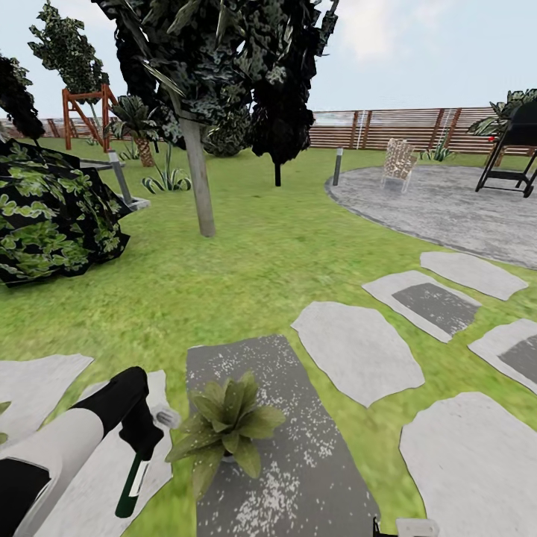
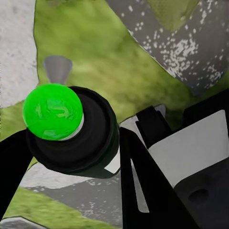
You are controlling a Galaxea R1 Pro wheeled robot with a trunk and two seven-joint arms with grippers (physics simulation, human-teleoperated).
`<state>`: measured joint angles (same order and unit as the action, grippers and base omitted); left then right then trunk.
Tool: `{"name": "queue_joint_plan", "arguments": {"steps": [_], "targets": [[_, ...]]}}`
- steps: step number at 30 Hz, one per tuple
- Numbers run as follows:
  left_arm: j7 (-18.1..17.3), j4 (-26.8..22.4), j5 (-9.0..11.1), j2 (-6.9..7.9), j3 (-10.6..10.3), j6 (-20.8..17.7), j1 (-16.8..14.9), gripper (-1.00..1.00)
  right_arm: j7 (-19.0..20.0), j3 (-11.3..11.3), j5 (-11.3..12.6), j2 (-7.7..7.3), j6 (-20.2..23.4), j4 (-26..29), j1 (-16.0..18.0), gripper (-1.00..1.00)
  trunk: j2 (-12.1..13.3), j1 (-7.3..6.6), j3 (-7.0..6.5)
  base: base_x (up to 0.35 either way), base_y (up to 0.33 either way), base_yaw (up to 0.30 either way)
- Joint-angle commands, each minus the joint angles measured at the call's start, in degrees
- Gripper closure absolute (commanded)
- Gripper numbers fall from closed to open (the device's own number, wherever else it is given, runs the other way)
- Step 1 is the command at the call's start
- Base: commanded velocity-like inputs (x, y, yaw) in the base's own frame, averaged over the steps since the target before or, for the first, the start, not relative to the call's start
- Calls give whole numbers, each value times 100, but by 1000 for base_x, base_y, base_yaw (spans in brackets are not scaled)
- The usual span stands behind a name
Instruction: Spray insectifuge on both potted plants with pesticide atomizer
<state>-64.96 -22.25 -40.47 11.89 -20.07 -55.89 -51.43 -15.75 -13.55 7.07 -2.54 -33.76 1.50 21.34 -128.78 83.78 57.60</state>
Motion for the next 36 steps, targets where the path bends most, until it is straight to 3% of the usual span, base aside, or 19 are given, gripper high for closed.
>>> {"name": "queue_joint_plan", "arguments": {"steps": [1,6,12,19,24,33,36], "targets": [[-59,-25,-55,10,-1,-41,-16,100,-7,-51,58,1,-17,-1,2,-100,-2,-1,5,0,0,0],[-60,-26,-65,72,5,-53,-62,100,-7,-51,58,0,-17,-1,2,-100,-2,-1,5,0,0,0],[-59,-2,-51,331,-14,-30,5,100,-7,-51,58,0,-17,-1,2,-100,-2,-1,5,0,0,0],[-52,-3,-25,292,-2,-24,52,100,-7,-51,58,1,-17,-1,2,-100,-2,-1,5,0,0,0],[-51,0,-40,345,8,-17,226,100,-7,-51,58,1,-17,-1,2,-100,-2,-1,5,0,0,0],[-10,-119,-16,355,66,-60,252,100,-7,-53,58,5,-17,-1,2,-100,-2,-1,5,-17,-7,0],[20,-127,-20,337,262,-69,242,100,-7,-52,58,3,-17,-1,2,-100,-2,-1,5,-216,-164,5]]}}
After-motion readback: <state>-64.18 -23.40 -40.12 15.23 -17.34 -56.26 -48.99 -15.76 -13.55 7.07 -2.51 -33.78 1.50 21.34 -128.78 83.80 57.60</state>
